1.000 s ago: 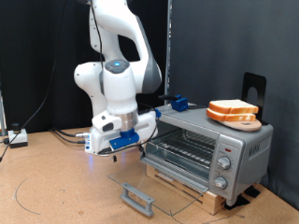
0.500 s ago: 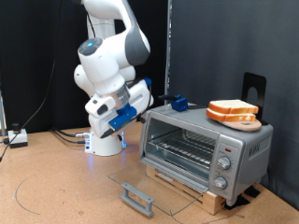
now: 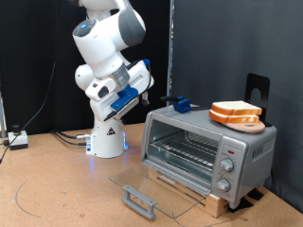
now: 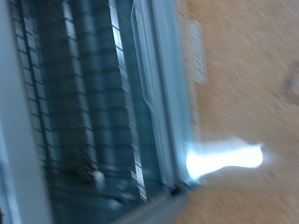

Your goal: Make a piece of toast with the oven

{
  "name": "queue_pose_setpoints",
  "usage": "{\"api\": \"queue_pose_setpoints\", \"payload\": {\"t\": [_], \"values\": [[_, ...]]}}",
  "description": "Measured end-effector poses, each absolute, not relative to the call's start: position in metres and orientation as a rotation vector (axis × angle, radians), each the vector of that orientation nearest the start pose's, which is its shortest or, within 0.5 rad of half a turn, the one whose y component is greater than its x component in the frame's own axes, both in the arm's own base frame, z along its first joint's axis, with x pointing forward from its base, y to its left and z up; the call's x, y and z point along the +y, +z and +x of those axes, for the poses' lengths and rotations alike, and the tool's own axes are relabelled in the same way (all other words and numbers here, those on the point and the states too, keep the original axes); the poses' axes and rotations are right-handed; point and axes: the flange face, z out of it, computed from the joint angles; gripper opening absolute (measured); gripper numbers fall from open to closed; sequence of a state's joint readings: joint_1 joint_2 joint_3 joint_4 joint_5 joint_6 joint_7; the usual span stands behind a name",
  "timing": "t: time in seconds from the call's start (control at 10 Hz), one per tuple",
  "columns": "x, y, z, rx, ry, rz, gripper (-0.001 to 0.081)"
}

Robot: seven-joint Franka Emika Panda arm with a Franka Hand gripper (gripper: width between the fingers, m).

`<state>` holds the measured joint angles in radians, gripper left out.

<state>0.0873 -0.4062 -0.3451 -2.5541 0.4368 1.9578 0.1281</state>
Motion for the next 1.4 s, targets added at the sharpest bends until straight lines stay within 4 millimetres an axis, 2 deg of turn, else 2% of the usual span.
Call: {"api": "queue_pose_setpoints", "payload": {"t": [0.2,0.4,0.8,0.9,1.0,1.4], "values": [[-0.046,0.415,0.387,0.589,0.206,-2.355,0.0809],[-0.025,0.438,0.380,0.286,0.221,-2.273,0.0809],[-0.003,0.479,0.358,-0.271,0.059,-2.316,0.0809],[-0.003,0.478,0.358,-0.233,0.072,-2.307,0.0809],[0.001,0.480,0.357,-0.314,0.040,-2.289,0.0809],[0.029,0.512,0.327,-0.873,-0.095,-2.172,0.0809]]}}
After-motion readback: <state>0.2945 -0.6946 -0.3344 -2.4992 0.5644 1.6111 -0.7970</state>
